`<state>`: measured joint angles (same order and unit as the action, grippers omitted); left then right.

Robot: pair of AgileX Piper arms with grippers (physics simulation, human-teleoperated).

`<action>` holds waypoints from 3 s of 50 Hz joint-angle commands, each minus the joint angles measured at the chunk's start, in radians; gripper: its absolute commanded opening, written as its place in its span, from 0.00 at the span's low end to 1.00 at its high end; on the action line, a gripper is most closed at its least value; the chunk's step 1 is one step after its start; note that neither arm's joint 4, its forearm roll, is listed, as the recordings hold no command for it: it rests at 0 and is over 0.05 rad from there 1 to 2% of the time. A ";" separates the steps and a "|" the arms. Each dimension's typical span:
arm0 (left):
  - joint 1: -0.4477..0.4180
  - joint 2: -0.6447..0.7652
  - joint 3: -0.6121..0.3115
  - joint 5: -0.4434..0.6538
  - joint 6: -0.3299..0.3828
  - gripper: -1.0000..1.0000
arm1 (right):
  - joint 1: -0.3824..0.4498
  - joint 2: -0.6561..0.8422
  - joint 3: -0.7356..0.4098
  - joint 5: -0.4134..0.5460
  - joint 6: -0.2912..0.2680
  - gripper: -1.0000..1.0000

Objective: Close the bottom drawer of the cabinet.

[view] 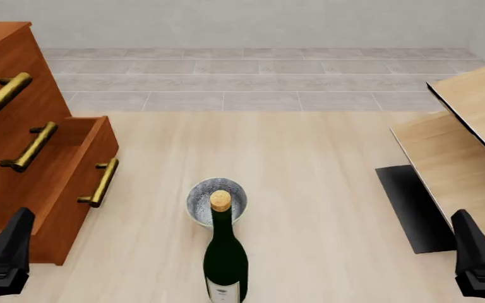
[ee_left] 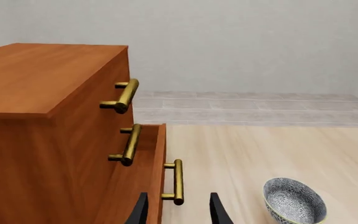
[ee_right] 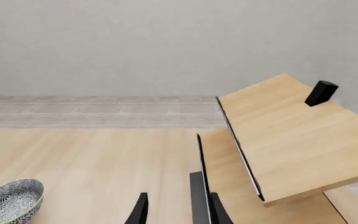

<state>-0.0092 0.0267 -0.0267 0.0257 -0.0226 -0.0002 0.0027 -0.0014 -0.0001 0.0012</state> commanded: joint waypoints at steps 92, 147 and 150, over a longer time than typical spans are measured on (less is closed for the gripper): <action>-0.325 1.171 -0.008 -0.820 -0.119 1.00 | 0.023 0.002 -0.004 0.001 -0.019 1.00; -0.031 1.676 -0.106 -1.088 0.007 1.00 | 0.035 -0.002 -0.003 -0.004 -0.040 1.00; -0.024 1.666 -0.106 -1.079 0.007 1.00 | 0.036 -0.002 -0.003 -0.005 -0.041 1.00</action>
<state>-0.0923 1.6677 -0.1277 -1.0413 -0.0453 0.0335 0.0010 -0.0046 -0.0030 -0.0363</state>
